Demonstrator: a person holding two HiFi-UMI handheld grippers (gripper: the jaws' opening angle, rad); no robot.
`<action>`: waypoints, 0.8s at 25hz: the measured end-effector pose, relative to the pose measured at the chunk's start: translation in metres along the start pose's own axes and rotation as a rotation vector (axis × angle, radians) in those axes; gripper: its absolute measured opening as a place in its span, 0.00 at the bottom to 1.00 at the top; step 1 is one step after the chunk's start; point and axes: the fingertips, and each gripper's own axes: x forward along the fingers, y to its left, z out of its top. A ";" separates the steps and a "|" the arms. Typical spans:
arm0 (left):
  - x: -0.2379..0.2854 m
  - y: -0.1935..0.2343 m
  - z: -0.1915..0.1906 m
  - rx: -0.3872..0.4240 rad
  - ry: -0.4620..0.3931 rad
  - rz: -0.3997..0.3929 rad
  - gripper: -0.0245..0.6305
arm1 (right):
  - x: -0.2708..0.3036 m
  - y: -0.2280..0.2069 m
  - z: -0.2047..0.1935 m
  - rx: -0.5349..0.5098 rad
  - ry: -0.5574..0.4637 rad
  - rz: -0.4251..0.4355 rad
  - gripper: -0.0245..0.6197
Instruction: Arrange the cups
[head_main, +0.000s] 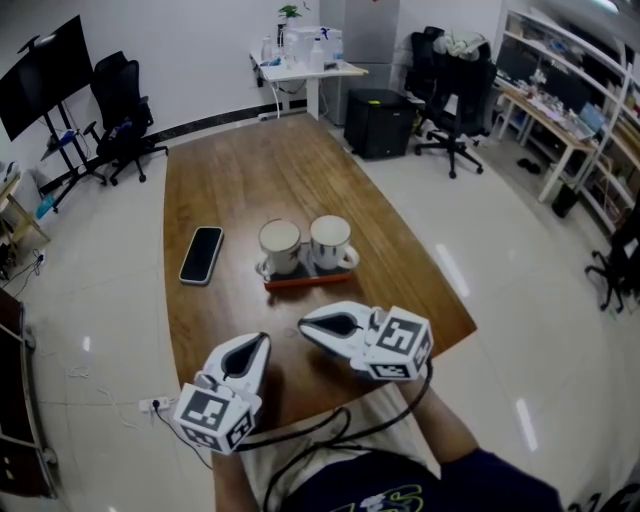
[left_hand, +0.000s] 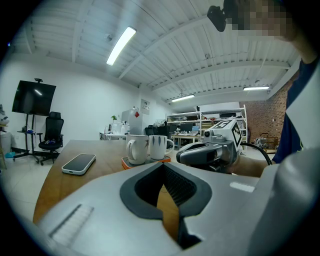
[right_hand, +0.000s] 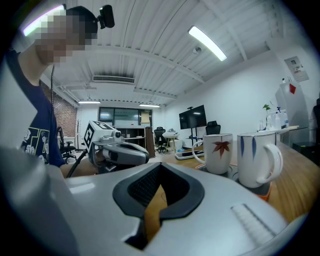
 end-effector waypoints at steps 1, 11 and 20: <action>0.000 0.000 0.000 0.003 0.001 -0.001 0.04 | 0.000 -0.001 0.001 0.000 -0.005 -0.008 0.06; 0.001 -0.001 0.002 0.002 -0.001 -0.007 0.04 | -0.001 -0.002 0.002 0.005 -0.002 -0.019 0.06; -0.001 -0.001 0.002 -0.005 -0.004 -0.001 0.04 | -0.001 -0.001 0.001 0.005 -0.002 -0.018 0.06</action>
